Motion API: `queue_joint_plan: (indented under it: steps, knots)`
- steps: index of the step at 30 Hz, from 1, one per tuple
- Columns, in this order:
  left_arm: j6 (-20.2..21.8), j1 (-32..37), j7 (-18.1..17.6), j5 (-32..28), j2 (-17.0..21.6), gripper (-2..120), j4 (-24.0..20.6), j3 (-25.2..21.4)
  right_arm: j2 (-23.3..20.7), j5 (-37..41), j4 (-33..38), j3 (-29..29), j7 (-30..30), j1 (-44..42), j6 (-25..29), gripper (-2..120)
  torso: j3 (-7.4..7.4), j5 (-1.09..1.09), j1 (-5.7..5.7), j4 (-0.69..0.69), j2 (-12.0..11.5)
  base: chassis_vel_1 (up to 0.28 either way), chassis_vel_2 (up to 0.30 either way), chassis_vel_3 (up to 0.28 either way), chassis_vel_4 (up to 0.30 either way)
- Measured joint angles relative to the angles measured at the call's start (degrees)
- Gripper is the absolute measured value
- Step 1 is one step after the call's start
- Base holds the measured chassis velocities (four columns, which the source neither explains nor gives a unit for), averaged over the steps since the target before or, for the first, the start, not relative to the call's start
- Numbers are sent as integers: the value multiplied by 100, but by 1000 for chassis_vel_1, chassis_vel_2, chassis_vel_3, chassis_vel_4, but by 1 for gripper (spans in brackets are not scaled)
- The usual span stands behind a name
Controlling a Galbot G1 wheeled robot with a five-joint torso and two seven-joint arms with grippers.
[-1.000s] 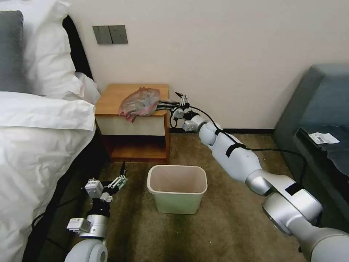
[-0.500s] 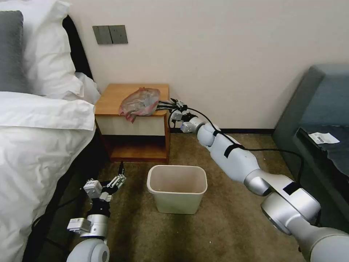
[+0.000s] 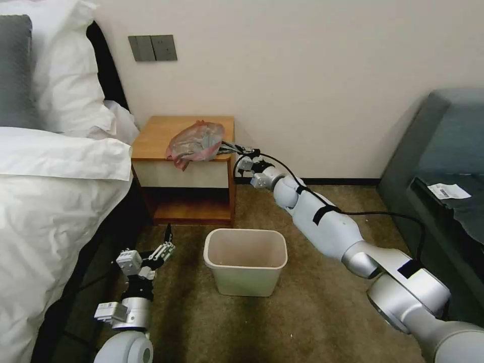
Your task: Pick up the garbage bag from the table and place it over the trash can.
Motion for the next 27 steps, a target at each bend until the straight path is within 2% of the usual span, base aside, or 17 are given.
queue_joint_plan:
  steps: [7,9,10,14,15,18,19,23,27]
  knots:
    - [29,-10,-61,-1,35,97,-21,-55,-76,58,229,70,45,-96,-31,0,0,-1,0,0,0,0,0,0,0]
    - [30,-2,-96,-1,63,97,-53,-102,-251,79,845,253,-8,-419,-74,0,0,0,0,1,0,0,0,0,0]
    - [30,-2,-96,-1,63,97,-53,-102,-251,79,845,253,-8,-419,-74,0,0,0,0,1,0,0,0,0,0]
    - [30,-72,-220,-11,126,97,-48,-220,-686,228,2319,656,-203,-1516,-213,0,-1,0,0,0,0,0,0,0,0]
    - [30,-72,-220,-11,126,97,-48,-220,-686,228,2319,656,-203,-1516,-213,0,-1,0,0,0,0,0,0,0,0]
    - [32,-104,-243,-15,159,97,-6,-219,-853,231,3096,923,-275,-2181,-381,0,0,1,0,-1,0,0,0,0,0]
    - [32,-104,-243,-15,159,97,-6,-219,-853,231,3096,923,-275,-2181,-381,0,0,1,0,-1,0,0,0,0,0]
    - [34,-154,-245,-3,154,97,129,-145,-1010,217,4138,1212,-290,-3341,-645,0,-1,0,0,-1,0,0,0,0,0]
    - [37,-195,-246,14,156,97,187,-69,-1031,39,4572,1307,-312,-4029,-693,0,-1,1,-1,-1,0,0,0,0,0]
